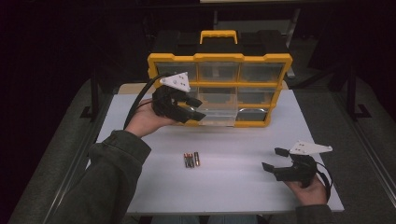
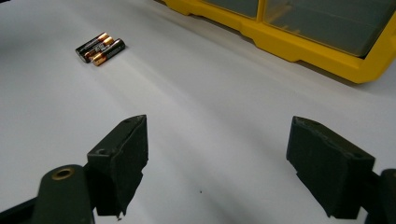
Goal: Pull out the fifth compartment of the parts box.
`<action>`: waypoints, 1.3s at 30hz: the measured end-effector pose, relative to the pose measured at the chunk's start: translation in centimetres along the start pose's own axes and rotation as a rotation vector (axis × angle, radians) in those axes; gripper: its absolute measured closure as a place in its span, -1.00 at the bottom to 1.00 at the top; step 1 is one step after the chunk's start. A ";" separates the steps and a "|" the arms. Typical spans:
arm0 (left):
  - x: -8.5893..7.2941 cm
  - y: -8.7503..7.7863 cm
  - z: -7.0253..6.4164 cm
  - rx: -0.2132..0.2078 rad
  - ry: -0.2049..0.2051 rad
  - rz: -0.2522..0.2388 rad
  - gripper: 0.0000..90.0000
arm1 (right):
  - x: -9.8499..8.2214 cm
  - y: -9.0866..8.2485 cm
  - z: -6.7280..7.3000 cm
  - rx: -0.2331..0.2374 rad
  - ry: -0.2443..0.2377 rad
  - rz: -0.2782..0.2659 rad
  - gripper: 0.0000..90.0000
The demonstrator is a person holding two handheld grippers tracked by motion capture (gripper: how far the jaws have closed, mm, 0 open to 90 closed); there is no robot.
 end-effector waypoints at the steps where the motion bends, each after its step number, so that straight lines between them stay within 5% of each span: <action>1: -0.2 -0.2 -0.1 0.001 -0.005 0.000 0.12 | 0.0 0.0 0.0 -0.002 -0.003 0.001 -0.57; 13: -2.4 -2.2 -1.0 0.006 -0.077 -0.052 0.05 | 0.0 0.2 0.0 -0.006 -0.005 0.004 -0.57; 25: -5.0 -4.2 -1.8 0.043 -0.101 -0.097 0.00 | 0.2 -0.2 -0.1 -0.029 -0.007 -0.008 -0.56; 39: -8.3 -5.5 -2.9 0.094 -0.126 -0.086 -0.11 | -0.2 -0.1 0.3 -0.017 -0.002 0.006 -0.53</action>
Point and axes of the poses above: each handheld gripper's, and its own axes: y roughly forward along the jaws, x roughly out of its top, z roughly to its left, the point moved 6 cm from there along y, roughly forward along the jaws, and after that the axes turned 7 degrees about -z, right-handed, at the moved point
